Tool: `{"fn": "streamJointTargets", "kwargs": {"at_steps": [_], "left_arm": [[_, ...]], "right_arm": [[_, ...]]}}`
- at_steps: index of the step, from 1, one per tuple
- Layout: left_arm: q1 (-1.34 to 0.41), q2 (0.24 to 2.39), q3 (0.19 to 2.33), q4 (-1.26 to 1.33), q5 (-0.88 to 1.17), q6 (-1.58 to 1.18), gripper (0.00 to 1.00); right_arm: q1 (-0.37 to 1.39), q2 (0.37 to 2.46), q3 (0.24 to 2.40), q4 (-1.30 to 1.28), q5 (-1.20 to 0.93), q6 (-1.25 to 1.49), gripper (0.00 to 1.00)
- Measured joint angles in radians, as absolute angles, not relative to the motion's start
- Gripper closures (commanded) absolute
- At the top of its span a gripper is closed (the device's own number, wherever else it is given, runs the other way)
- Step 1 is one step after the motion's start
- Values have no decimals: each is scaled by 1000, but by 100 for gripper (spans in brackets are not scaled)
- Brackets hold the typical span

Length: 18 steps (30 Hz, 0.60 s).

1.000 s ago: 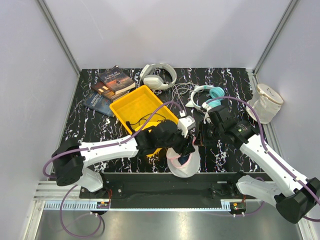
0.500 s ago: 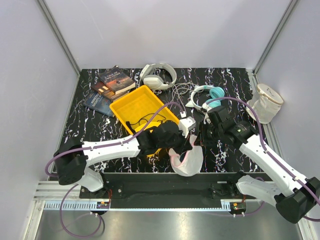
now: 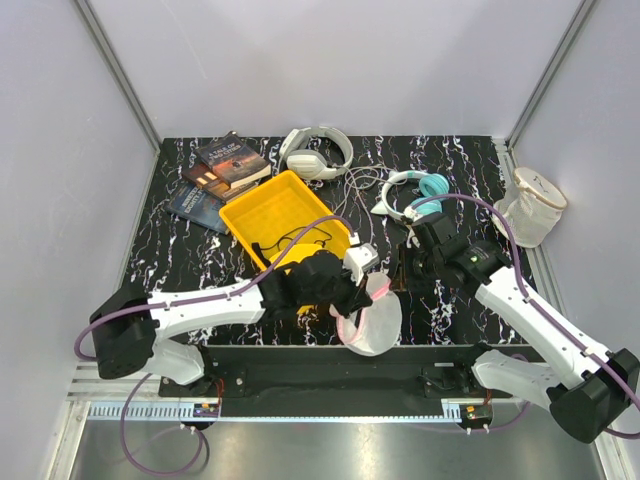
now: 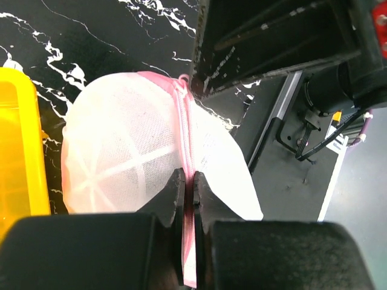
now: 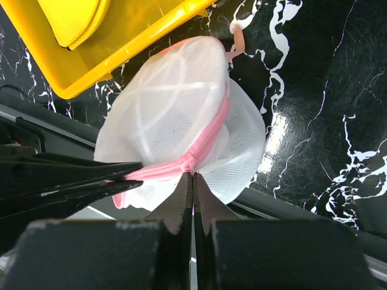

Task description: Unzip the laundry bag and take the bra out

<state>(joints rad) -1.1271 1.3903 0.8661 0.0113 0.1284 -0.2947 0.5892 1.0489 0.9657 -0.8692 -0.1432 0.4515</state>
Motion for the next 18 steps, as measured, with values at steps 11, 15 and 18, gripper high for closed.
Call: {"fn": "streamJointTargets", "kwargs": {"at_steps": [11, 15, 18], "left_arm": [[-1128, 1322, 809, 28, 134, -275, 47], [-1128, 1312, 819, -7, 128, -278, 31], [-1128, 1314, 857, -30, 120, -281, 30]], "right_arm": [[589, 1055, 961, -865, -170, 439, 100], [589, 1054, 961, -863, -186, 424, 100], [591, 1048, 961, -861, -205, 421, 100]]}}
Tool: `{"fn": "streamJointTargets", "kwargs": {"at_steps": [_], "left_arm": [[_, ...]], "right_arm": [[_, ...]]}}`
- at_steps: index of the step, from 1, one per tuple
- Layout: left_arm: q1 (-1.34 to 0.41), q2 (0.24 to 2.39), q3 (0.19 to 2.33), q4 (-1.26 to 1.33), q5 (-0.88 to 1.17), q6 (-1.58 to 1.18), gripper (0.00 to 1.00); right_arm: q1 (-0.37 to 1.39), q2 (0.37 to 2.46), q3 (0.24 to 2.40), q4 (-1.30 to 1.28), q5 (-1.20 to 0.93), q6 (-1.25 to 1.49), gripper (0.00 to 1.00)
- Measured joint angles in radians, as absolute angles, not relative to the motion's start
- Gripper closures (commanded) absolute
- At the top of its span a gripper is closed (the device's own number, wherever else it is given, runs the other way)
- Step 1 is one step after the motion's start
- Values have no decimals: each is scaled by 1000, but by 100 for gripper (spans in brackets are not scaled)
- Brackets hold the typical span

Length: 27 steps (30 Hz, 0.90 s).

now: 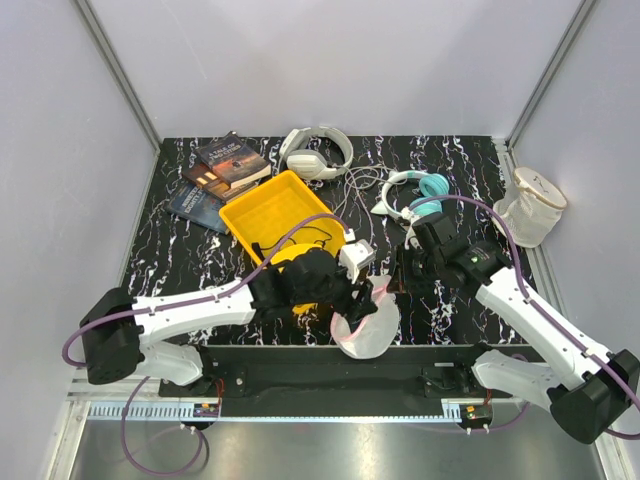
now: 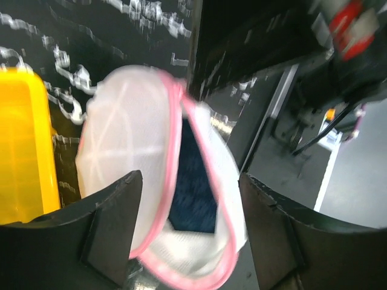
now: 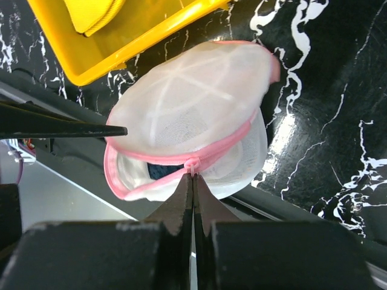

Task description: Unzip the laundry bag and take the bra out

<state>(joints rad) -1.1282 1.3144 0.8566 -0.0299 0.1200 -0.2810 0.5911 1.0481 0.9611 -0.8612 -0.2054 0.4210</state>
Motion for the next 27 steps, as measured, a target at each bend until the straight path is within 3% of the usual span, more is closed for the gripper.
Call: {"fn": "streamJointTargets", "kwargs": {"at_steps": [7, 22, 27], "left_arm": [[-1128, 1373, 982, -20, 109, -281, 39], [-1128, 1417, 983, -29, 102, -293, 57], [-1128, 1417, 955, -29, 104, -300, 70]], "right_arm": [[611, 1032, 961, -860, -238, 419, 100], [627, 1024, 961, -858, -247, 420, 100], [627, 1024, 961, -858, -244, 428, 100]]}}
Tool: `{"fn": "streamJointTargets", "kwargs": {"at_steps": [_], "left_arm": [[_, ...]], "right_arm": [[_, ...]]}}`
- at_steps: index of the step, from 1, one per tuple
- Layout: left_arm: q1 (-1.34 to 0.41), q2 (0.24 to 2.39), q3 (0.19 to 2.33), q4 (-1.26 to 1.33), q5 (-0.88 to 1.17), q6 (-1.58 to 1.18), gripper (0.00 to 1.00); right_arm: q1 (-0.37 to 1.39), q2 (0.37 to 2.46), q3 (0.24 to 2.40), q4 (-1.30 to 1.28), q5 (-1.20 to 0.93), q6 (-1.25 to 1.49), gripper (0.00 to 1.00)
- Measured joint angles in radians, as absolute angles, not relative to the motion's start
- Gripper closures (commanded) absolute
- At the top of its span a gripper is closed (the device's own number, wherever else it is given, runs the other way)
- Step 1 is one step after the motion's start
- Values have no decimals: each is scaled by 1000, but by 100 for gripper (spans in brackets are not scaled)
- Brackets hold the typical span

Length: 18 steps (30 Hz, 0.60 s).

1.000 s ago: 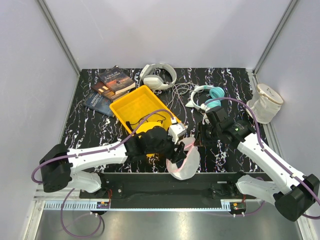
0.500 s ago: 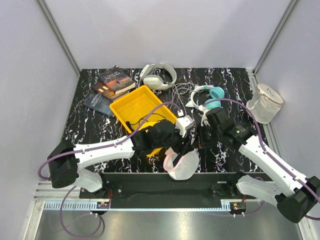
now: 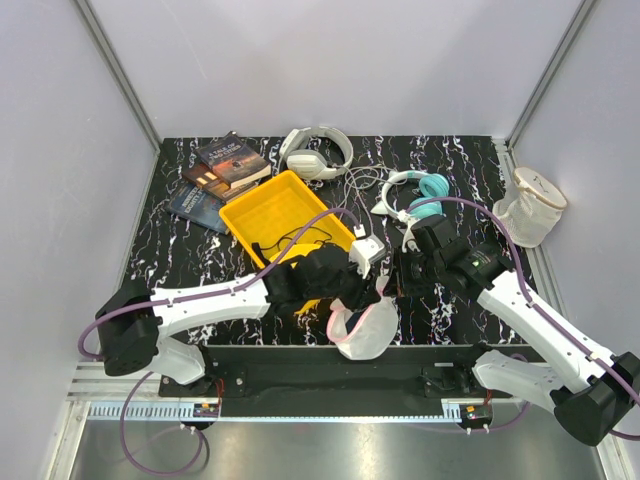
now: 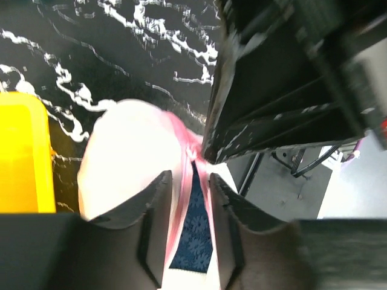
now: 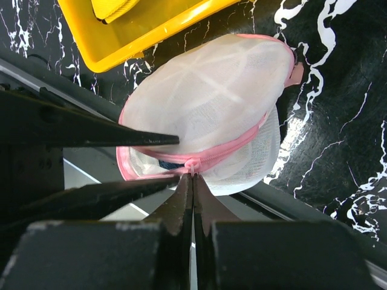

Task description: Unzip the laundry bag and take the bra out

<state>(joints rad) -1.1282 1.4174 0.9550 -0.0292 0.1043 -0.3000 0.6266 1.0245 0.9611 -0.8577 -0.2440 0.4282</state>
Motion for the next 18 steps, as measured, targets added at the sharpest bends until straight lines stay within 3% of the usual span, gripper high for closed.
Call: {"fn": "streamJointTargets", "kwargs": {"at_steps": [1, 3, 5, 18], "left_arm": [[-1128, 1417, 949, -30, 105, -302, 74], [-1128, 1418, 937, -30, 105, -309, 92], [-1128, 1417, 929, -28, 104, -313, 100], [-1128, 1391, 882, -7, 104, -307, 100]], "right_arm": [[627, 1024, 961, -858, -242, 431, 100], [627, 1024, 961, -858, -229, 437, 100], [627, 1024, 961, -858, -223, 446, 100], [629, 1051, 961, -859, -164, 469, 100]]}}
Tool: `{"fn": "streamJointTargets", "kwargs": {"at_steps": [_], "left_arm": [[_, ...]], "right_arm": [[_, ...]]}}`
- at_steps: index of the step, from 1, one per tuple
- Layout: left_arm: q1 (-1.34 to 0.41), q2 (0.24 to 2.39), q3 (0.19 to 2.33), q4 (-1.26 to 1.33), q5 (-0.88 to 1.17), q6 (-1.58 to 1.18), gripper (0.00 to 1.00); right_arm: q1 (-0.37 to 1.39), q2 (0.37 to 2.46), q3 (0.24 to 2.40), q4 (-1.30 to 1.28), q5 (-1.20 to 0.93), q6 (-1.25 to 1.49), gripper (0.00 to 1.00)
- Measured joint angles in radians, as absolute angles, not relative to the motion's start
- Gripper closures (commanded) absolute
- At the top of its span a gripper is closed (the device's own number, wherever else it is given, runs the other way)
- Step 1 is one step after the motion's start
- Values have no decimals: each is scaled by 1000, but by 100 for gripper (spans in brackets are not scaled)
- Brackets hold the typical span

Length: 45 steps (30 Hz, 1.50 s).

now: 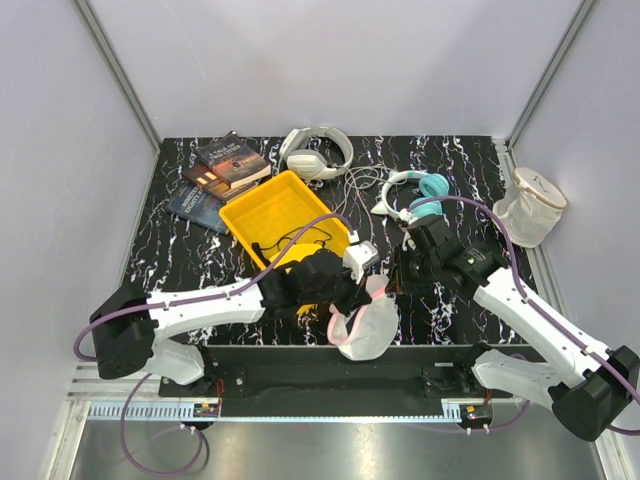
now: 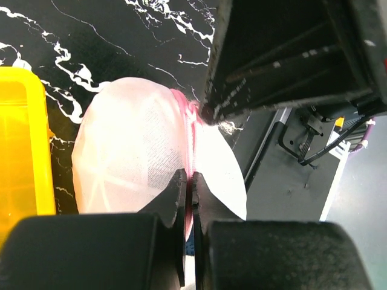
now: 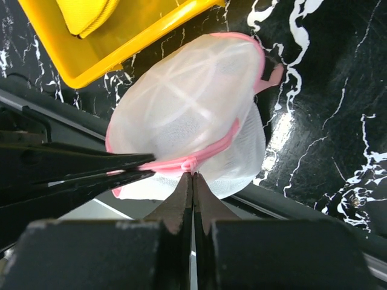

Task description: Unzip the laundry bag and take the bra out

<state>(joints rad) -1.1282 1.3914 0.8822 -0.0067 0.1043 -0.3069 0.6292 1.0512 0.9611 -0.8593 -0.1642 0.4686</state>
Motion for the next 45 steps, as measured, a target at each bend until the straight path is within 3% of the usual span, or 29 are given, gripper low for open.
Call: {"fn": "streamJointTargets", "kwargs": {"at_steps": [34, 37, 38, 39, 41, 45], "left_arm": [[-1161, 1210, 731, 10, 88, -296, 99], [-1187, 1219, 735, 10, 74, -297, 67], [-1198, 1226, 739, 8, 75, -303, 51], [-1211, 1233, 746, 3, 80, -310, 43], [-1238, 1246, 759, -1, 93, -321, 27], [-1278, 1252, 770, 1, 106, -342, 13]], "right_arm": [[560, 1101, 869, -779, -257, 467, 98], [560, 1097, 872, -795, -257, 469, 71], [560, 1097, 876, -807, -249, 466, 64], [556, 1097, 879, -813, -228, 464, 52], [542, 1096, 892, -835, -193, 461, 45], [535, 1079, 932, -879, -142, 450, 38]]}}
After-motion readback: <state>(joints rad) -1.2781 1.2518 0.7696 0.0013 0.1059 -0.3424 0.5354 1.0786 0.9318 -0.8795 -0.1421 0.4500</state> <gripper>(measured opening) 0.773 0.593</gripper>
